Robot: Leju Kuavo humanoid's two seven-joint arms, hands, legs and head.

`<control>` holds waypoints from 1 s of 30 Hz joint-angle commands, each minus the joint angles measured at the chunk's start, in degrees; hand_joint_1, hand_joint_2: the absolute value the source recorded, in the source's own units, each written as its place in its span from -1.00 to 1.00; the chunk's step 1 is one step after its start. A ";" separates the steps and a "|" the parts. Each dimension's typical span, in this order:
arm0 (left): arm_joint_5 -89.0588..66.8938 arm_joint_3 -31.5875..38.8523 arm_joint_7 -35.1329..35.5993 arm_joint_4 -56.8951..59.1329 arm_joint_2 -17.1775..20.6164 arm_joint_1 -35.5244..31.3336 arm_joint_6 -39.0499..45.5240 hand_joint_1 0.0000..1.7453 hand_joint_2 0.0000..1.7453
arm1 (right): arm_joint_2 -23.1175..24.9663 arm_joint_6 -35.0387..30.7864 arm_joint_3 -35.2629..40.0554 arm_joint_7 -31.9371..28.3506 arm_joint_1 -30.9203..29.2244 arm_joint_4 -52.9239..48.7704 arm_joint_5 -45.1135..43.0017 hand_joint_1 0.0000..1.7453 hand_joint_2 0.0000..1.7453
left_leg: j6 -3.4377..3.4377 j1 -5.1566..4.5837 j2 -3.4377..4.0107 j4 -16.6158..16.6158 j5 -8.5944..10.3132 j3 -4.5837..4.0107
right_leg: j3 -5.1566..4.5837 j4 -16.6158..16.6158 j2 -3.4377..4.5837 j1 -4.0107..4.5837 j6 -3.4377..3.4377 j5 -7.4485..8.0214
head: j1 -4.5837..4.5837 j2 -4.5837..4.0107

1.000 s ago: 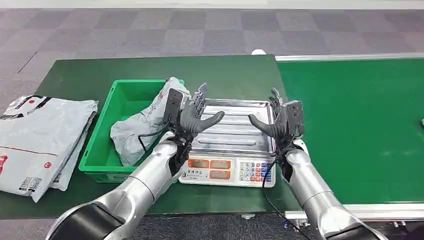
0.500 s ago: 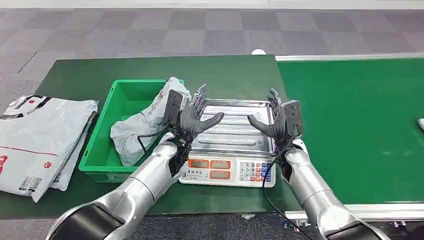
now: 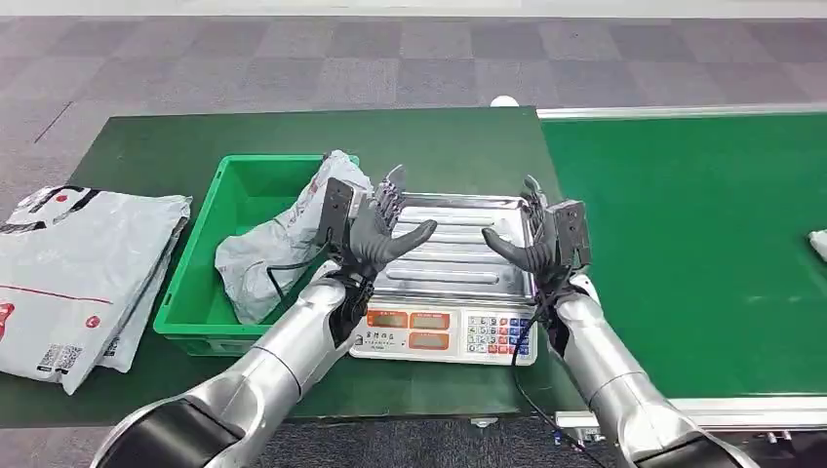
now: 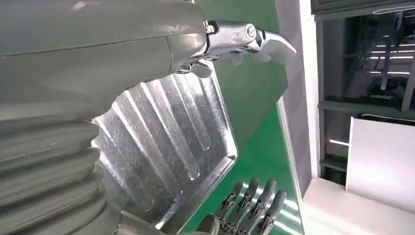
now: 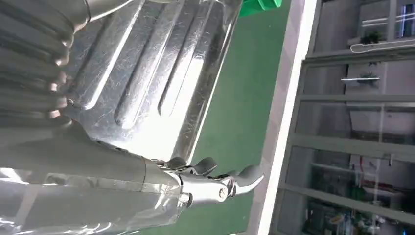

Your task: Moved the parcel from conveyor to table for the left to box.

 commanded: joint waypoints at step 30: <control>-0.31 -0.28 0.21 3.73 0.77 -0.46 -0.50 -1.00 1.00 | -0.56 -0.75 0.05 -0.78 1.70 1.94 1.84 -1.00 1.00 | 0.01 0.04 0.07 -0.16 0.02 0.21 | 0.22 -0.21 0.06 0.05 -0.07 0.06 | 0.00 0.00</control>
